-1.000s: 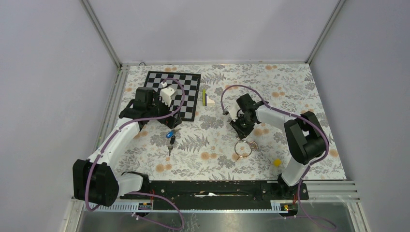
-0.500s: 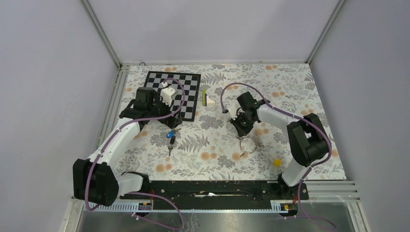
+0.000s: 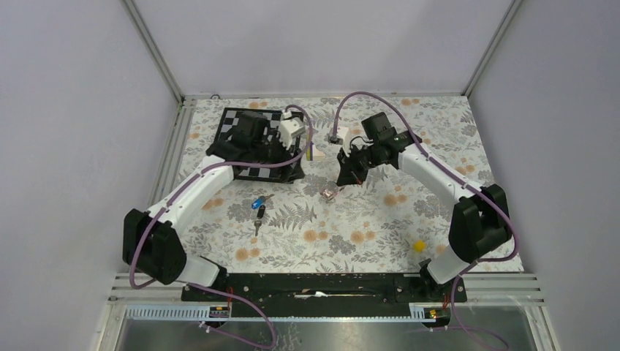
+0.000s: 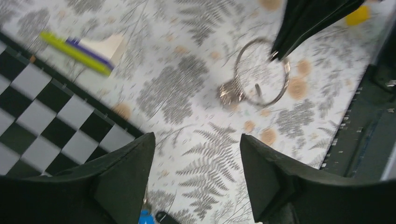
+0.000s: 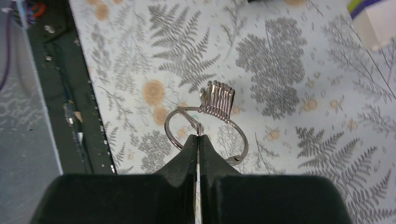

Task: Put the keys on the keyring

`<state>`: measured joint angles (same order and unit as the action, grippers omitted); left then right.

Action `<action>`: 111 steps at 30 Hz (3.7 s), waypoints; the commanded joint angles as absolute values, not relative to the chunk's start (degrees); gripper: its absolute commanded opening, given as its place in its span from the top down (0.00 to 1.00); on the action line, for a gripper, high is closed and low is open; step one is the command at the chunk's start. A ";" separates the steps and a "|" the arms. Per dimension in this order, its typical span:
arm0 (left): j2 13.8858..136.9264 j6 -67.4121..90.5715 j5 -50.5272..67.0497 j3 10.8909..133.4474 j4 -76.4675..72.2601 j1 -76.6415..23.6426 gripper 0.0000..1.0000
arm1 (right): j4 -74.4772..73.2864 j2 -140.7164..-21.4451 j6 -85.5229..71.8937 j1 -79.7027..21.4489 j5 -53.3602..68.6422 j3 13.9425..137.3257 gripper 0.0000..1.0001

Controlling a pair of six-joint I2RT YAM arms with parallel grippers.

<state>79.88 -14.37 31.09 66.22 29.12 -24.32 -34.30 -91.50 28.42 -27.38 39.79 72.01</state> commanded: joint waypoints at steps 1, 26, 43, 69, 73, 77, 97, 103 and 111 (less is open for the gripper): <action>83.34 -15.33 40.54 74.98 31.56 -26.94 0.30 | -36.77 -92.75 27.07 -27.68 52.48 77.66 1.00; 87.03 -5.36 63.84 78.87 27.25 -27.72 0.63 | -27.65 -87.28 16.52 -27.69 65.83 77.29 1.00; 85.36 -3.96 64.45 75.33 23.91 -27.77 0.54 | -27.35 -86.86 16.96 -27.61 64.82 76.37 1.00; 87.09 -2.50 66.29 74.81 23.12 -28.70 0.69 | -25.99 -87.67 15.56 -27.64 65.04 76.10 1.00; 87.12 -2.68 66.40 74.49 23.12 -28.74 0.70 | -25.90 -87.72 15.56 -27.60 64.95 76.07 1.00; 86.89 -2.88 66.40 74.27 23.12 -28.74 0.72 | -25.91 -87.94 15.56 -27.60 64.95 76.07 1.00; 85.89 -1.92 65.15 72.78 20.99 -28.72 1.00 | -25.33 -87.37 15.49 -27.16 64.39 74.71 1.00; 85.87 -1.78 65.20 72.82 21.01 -28.74 1.00 | -24.43 -87.11 14.70 -27.07 64.60 74.29 1.00; 85.18 -2.16 65.09 72.60 20.94 -28.74 1.00 | -22.99 -86.51 13.10 -26.57 64.42 73.58 0.78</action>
